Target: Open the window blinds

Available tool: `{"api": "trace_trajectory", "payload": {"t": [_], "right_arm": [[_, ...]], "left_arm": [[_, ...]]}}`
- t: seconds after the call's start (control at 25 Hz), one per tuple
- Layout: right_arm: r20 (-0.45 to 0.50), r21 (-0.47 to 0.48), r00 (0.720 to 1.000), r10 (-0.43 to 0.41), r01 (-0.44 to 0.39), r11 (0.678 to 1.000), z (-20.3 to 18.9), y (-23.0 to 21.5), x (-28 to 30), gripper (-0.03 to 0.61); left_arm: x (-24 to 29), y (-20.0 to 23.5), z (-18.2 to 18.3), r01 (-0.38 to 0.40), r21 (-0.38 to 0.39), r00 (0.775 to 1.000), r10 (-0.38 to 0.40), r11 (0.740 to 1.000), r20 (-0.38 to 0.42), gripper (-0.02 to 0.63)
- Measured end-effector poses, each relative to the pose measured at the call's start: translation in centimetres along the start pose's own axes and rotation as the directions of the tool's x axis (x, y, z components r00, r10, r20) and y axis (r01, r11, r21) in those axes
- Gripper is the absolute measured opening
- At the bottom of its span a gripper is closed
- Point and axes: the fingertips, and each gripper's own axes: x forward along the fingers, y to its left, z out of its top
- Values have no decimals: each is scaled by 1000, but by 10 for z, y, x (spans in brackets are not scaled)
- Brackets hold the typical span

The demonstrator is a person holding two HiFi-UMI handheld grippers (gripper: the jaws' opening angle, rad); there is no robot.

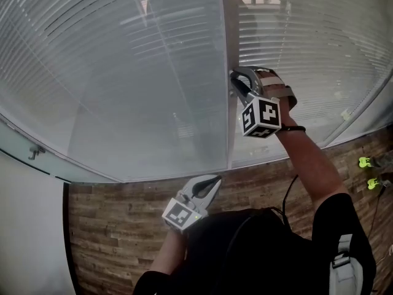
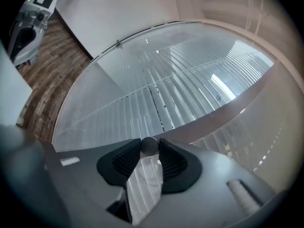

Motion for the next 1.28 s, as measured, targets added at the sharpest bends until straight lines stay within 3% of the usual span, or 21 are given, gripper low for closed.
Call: {"api": "trace_trajectory", "payload": {"t": [0.24, 0.48, 0.72, 0.88, 0.96, 1.16, 1.28], "right_arm": [[46, 207, 999, -26, 16, 978, 0, -8, -1, 127], [77, 384, 995, -68, 34, 923, -2, -10, -3, 126], [92, 591, 988, -120, 43, 806, -3, -17, -9, 126], [131, 728, 977, -167, 19, 685, -7, -12, -3, 126], [133, 771, 974, -184, 15, 637, -7, -14, -3, 126], [136, 828, 971, -196, -2, 561, -11, -13, -4, 126], [143, 878, 968, -207, -28, 478, -18, -11, -1, 126]], "left_arm": [[0, -1, 0, 4, 1, 1000, -4, 1000, -3, 4], [1, 0, 2, -3, 3, 1000, 3, 1000, 3, 5], [1, 0, -2, -7, 4, 1000, 7, 1000, 1, 3], [-1, 3, -4, -13, 1, 1000, 13, 1000, -2, 3], [-1, 4, -4, -13, 1, 1000, 13, 1000, -4, 3], [-2, 3, -4, -13, 4, 1000, 13, 1000, 0, 5], [-1, 4, -5, -11, 0, 1000, 11, 1000, -5, 5]]}}
